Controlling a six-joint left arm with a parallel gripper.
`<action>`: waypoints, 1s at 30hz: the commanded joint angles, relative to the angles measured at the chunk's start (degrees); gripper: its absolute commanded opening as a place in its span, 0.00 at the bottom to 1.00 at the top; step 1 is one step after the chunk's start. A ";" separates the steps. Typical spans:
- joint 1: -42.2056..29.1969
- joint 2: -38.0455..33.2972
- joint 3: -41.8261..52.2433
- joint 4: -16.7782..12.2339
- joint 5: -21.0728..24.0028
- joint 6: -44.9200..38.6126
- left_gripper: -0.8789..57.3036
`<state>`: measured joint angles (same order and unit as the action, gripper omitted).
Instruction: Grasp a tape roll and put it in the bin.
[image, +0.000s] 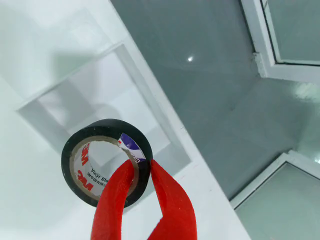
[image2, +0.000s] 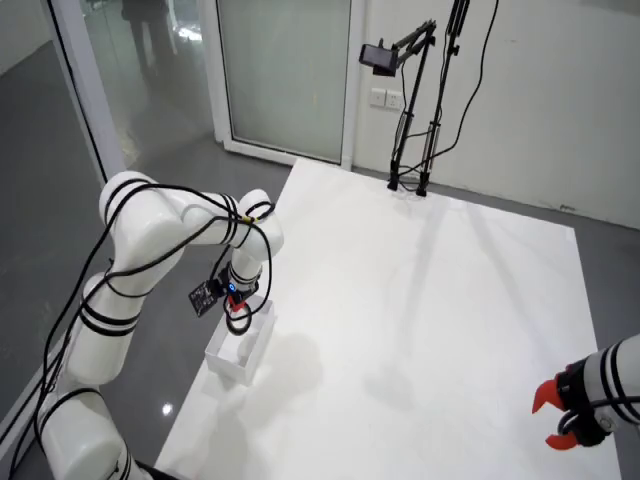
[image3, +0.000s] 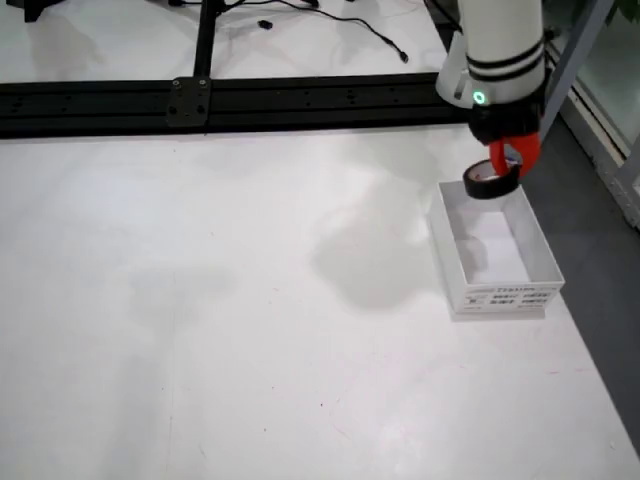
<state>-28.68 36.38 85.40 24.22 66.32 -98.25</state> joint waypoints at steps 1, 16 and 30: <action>8.55 9.24 -0.06 1.01 -11.21 0.43 0.00; 7.67 13.54 -3.92 1.89 -17.98 0.43 0.00; 5.30 13.46 -2.61 0.48 -16.14 0.43 0.00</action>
<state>-22.16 48.23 82.51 25.67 50.91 -97.88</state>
